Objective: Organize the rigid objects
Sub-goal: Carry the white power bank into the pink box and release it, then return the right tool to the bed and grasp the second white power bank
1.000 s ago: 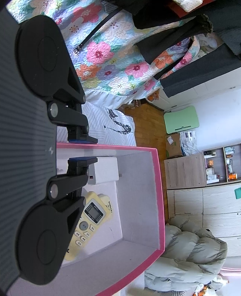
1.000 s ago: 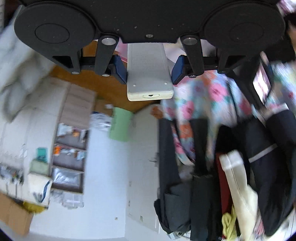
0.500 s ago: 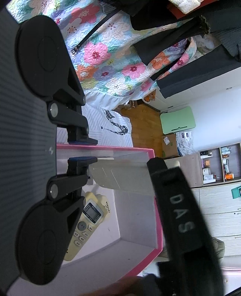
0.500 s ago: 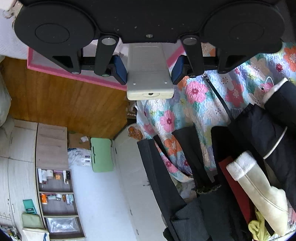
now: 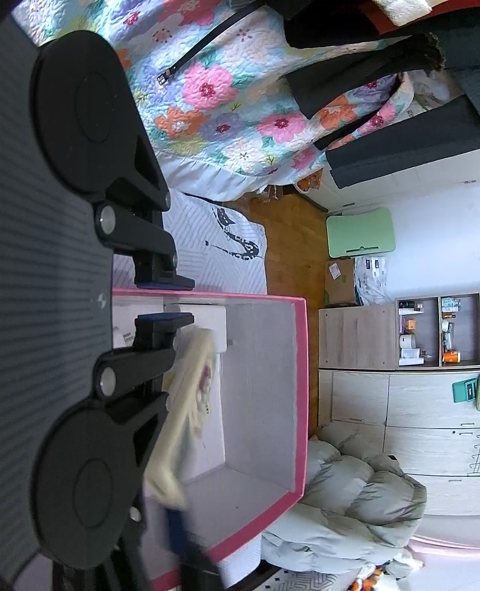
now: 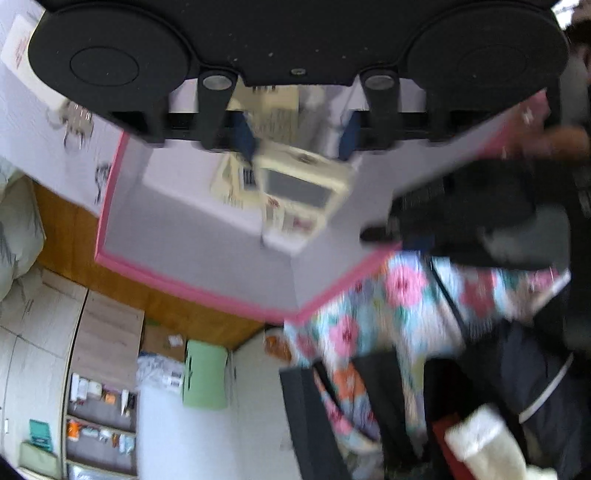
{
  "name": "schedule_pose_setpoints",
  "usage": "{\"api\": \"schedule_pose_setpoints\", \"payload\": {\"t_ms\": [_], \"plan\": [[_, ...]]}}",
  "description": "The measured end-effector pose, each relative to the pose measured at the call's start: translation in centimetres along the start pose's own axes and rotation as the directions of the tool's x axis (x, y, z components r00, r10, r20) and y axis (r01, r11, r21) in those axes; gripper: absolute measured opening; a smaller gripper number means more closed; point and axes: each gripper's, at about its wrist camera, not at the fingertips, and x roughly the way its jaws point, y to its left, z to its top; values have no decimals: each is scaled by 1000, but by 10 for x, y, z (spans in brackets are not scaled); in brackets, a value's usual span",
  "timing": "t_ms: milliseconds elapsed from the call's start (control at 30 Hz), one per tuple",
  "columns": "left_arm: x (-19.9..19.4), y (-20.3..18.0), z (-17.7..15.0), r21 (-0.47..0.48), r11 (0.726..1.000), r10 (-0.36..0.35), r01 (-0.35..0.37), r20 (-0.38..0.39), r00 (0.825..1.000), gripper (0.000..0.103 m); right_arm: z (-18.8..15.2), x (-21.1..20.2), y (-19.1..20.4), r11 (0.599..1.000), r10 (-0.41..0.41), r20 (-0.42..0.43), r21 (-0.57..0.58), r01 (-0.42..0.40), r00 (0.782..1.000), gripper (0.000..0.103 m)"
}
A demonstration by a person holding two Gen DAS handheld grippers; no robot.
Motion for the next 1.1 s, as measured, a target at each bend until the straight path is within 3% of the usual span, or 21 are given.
{"api": "schedule_pose_setpoints", "payload": {"t_ms": [67,267,467,733,800,867,933,1100], "plan": [[1,0,0,-1,1000,0,0,-4,1000,11,-1,8,3,999,36,-44,19,-35,998,24],[1,-2,0,15,1000,14,-14,-5,1000,11,9,21,17,998,59,-68,13,-58,996,24],[2,-3,1,19,1000,15,-15,-8,1000,11,-2,-13,7,999,28,3,28,-28,1000,25],[1,-17,0,95,993,75,-74,-4,997,11,-36,-103,-46,994,-109,78,23,107,991,34],[0,-23,-1,123,987,99,-99,5,995,11,-49,-118,-65,989,-147,71,4,148,987,42],[-1,-27,-1,151,981,121,-122,14,993,11,-62,-124,-85,987,-158,40,-20,159,987,48],[0,-28,0,161,978,135,-135,12,991,11,-73,-122,-105,990,-135,-11,-38,134,991,49],[0,-26,0,143,979,148,-147,3,989,10,-92,-108,-140,980,-177,-71,-106,169,982,49]]}}
